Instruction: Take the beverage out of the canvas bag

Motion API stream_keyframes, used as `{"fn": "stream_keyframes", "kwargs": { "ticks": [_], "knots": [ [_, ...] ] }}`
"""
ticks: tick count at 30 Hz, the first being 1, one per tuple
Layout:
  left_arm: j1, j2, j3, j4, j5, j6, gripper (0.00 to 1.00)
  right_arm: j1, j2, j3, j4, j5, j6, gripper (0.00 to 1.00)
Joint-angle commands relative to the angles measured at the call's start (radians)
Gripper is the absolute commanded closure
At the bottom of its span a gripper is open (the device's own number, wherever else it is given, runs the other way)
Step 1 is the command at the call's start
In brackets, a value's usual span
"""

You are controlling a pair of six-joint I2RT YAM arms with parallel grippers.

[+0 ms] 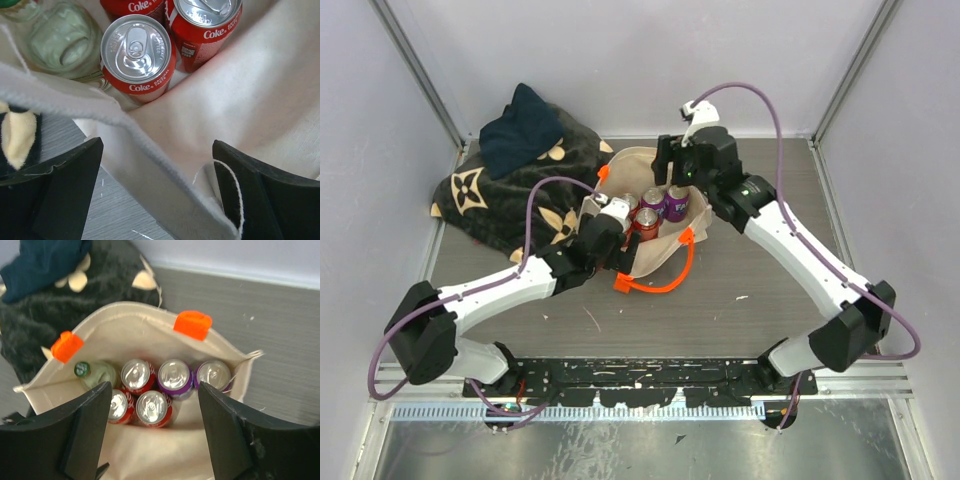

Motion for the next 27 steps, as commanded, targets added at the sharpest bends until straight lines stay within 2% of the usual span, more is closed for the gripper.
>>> {"fn": "stream_keyframes", "kwargs": {
  "ticks": [1,7,11,18,27],
  "knots": [
    [-0.006,-0.056,-0.049,0.056,-0.044,-0.027,0.02,0.022,0.059,-0.007,-0.023,-0.086,-0.025,0.23],
    [-0.006,-0.064,-0.052,0.064,-0.052,-0.039,0.02,0.04,0.145,-0.035,-0.046,-0.118,-0.051,0.07],
    [-0.006,-0.055,-0.047,0.055,-0.051,-0.046,0.02,0.047,0.2,-0.039,-0.06,-0.133,-0.067,0.04],
    [-0.006,-0.06,-0.055,0.04,-0.061,-0.065,0.02,0.051,0.274,-0.048,-0.048,-0.139,-0.052,0.03],
    [-0.006,-0.101,-0.082,0.03,-0.092,-0.073,0.02,0.052,0.358,-0.052,-0.046,-0.139,-0.033,0.12]
  ]
}}
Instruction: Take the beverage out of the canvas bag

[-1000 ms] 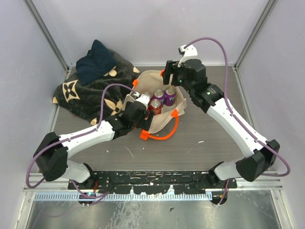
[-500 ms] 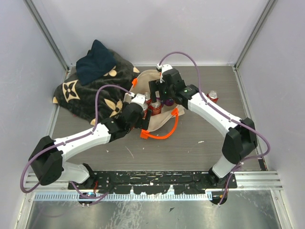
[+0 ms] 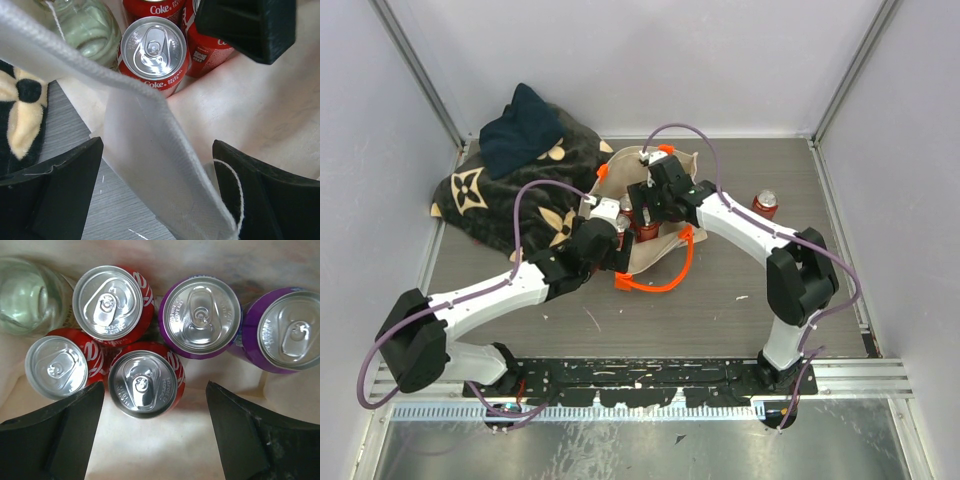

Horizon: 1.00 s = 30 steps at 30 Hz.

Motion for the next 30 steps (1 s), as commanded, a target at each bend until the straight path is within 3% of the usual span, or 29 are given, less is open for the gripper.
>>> {"fn": "stream_keyframes", "kwargs": {
  "ticks": [1,9,18,21,25,26,30],
  "knots": [
    [-0.005,-0.029,-0.016,-0.014,-0.039,-0.004,0.02,0.008,0.026,0.004,0.035,-0.009,0.013,0.13],
    [-0.005,-0.007,-0.001,-0.018,-0.038,-0.004,0.02,0.007,0.082,0.01,0.035,-0.014,0.01,0.16],
    [-0.006,0.02,0.022,-0.022,-0.034,0.01,0.02,0.008,0.128,0.009,0.049,-0.01,0.017,0.27],
    [-0.005,0.027,0.023,-0.022,-0.029,0.01,0.02,0.008,0.129,0.007,0.056,-0.007,0.018,0.47],
    [-0.005,0.027,0.019,-0.023,-0.023,0.009,0.02,0.009,0.116,0.012,0.061,-0.008,0.016,0.92],
    [-0.005,0.027,0.018,-0.025,-0.023,0.009,0.02,0.009,0.11,0.014,0.063,-0.006,0.015,0.99],
    [-0.006,0.021,0.014,-0.024,-0.028,0.013,0.02,0.01,0.08,0.025,0.071,-0.004,0.009,0.99]
  ]
}}
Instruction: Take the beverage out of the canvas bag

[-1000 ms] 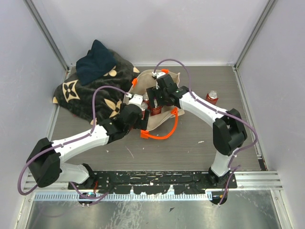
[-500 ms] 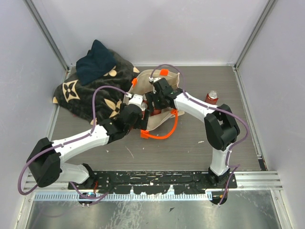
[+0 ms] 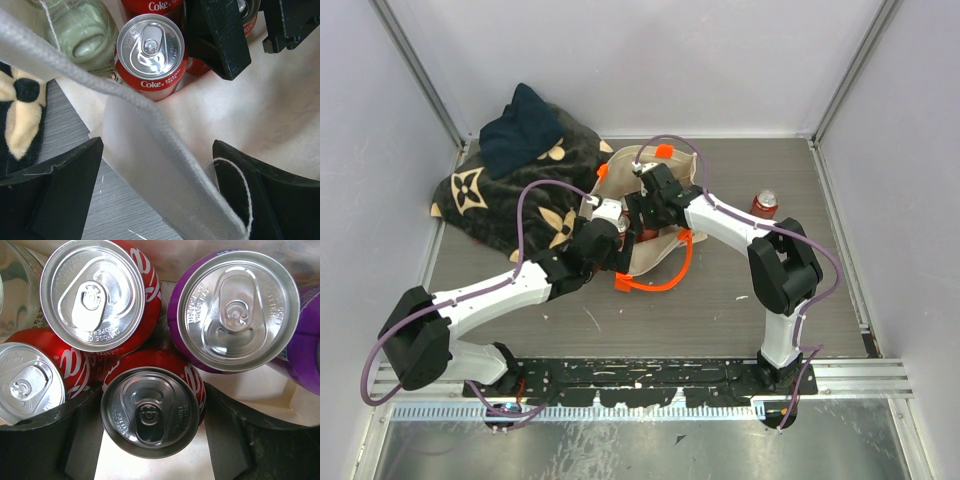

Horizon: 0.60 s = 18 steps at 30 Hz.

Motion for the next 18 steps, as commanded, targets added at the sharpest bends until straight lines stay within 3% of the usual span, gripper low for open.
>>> {"fn": "stream_keyframes", "kwargs": {
  "ticks": [1,18],
  "knots": [
    [-0.003,0.007,0.01,-0.024,-0.018,0.014,0.02,0.008,-0.047,0.027,0.049,0.014,-0.002,0.99],
    [-0.004,0.04,0.035,0.0,-0.022,0.047,0.02,0.044,-0.323,0.128,0.055,0.163,-0.047,0.99]
  ]
}}
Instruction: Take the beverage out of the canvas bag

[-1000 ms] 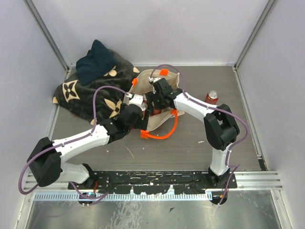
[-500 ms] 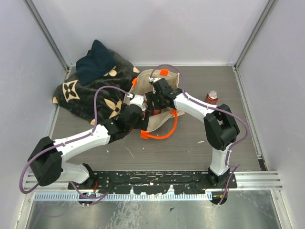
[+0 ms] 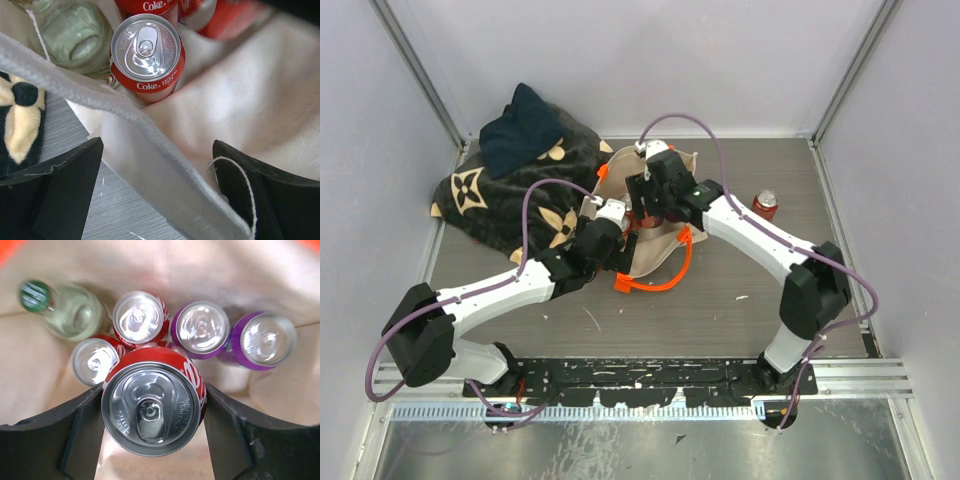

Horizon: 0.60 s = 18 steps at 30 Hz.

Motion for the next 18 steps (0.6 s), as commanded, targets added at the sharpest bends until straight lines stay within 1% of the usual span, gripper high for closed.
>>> {"fn": "stream_keyframes", "kwargs": {
  "ticks": [1,7,10,13,16,18],
  "knots": [
    [0.0,0.014,0.022,0.0,-0.022,0.027,0.02,0.005,-0.165,0.115,0.094,0.077,-0.024,0.99],
    [0.001,0.021,0.023,-0.001,-0.021,0.029,0.02,0.005,-0.299,0.146,0.123,0.236,-0.084,0.99],
    [-0.001,0.022,0.025,-0.007,-0.019,0.025,0.02,0.005,-0.36,0.154,0.141,0.391,-0.142,0.99],
    [0.0,0.018,0.023,-0.006,-0.016,0.017,0.02,-0.001,-0.405,0.128,0.182,0.55,-0.213,1.0],
    [0.0,0.018,0.019,-0.004,-0.013,0.016,0.02,-0.029,-0.445,0.086,0.201,0.631,-0.245,1.0],
    [0.001,0.021,0.019,0.0,-0.013,0.02,0.02,-0.077,-0.468,0.048,0.197,0.666,-0.235,1.0]
  ]
}}
